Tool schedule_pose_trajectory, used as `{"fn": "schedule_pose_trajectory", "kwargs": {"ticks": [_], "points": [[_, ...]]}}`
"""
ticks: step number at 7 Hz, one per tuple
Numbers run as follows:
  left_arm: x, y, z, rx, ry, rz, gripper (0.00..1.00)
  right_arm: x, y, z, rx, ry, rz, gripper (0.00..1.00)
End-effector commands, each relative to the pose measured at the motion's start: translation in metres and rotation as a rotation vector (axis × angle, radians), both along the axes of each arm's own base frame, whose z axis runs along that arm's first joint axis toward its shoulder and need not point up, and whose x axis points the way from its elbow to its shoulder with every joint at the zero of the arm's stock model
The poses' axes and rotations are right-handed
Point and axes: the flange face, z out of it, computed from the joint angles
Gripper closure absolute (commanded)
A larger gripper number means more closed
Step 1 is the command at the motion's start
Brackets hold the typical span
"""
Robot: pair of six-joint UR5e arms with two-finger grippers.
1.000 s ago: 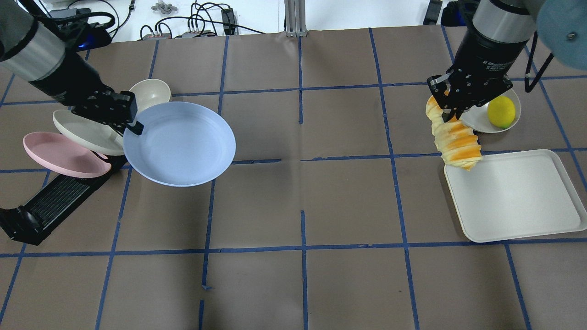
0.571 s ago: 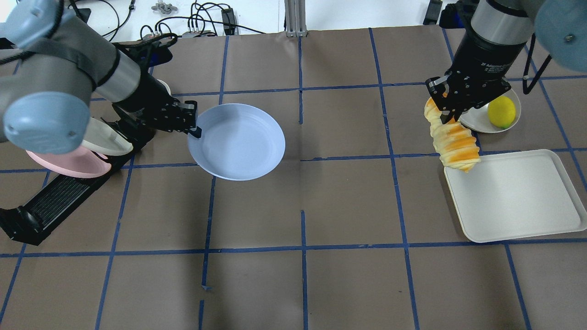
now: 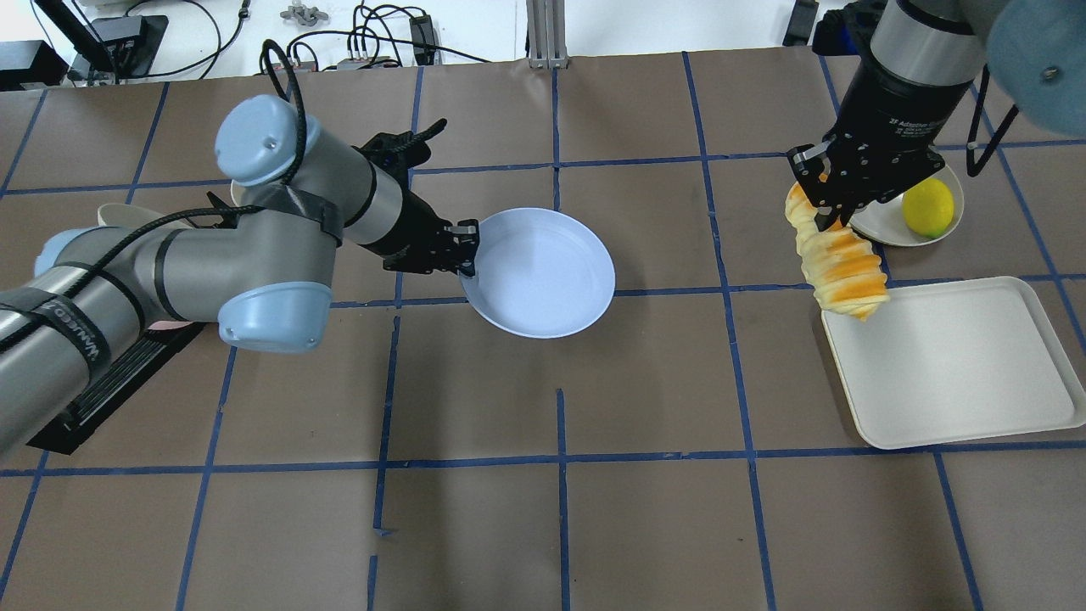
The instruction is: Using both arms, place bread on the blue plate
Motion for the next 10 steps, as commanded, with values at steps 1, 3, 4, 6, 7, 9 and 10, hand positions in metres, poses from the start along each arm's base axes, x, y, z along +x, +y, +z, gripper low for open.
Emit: {"fn": "schedule_pose_trajectory", "kwargs": {"ticks": [1,3,4,6,7,9,10], "points": [[-0.033,0.007,-0.020,-0.039,-0.092,-0.015,0.48,0.000,-0.010,-0.003,-0.017,0.004,0.000,0.90],[-0.031,0.000,-0.024,-0.044,-0.119,-0.013,0.00,0.033,-0.028,-0.023,-0.074,0.022,-0.039,0.90],[-0.017,-0.009,-0.020,-0.066,-0.148,-0.055,0.00,0.062,-0.030,-0.034,-0.082,0.043,-0.036,0.90],[0.061,-0.033,0.016,0.056,-0.212,-0.250,0.00,0.128,-0.030,-0.069,-0.077,0.053,-0.055,0.90],[0.087,-0.039,0.061,0.123,-0.248,-0.248,0.00,0.154,-0.027,-0.089,-0.044,0.052,-0.011,0.90],[0.113,-0.035,0.155,0.145,-0.343,-0.267,0.00,0.203,-0.028,-0.131,-0.036,0.037,0.068,0.91],[0.108,-0.022,0.193,0.136,-0.328,-0.264,0.00,0.220,-0.027,-0.146,-0.019,0.008,0.084,0.91]]}}
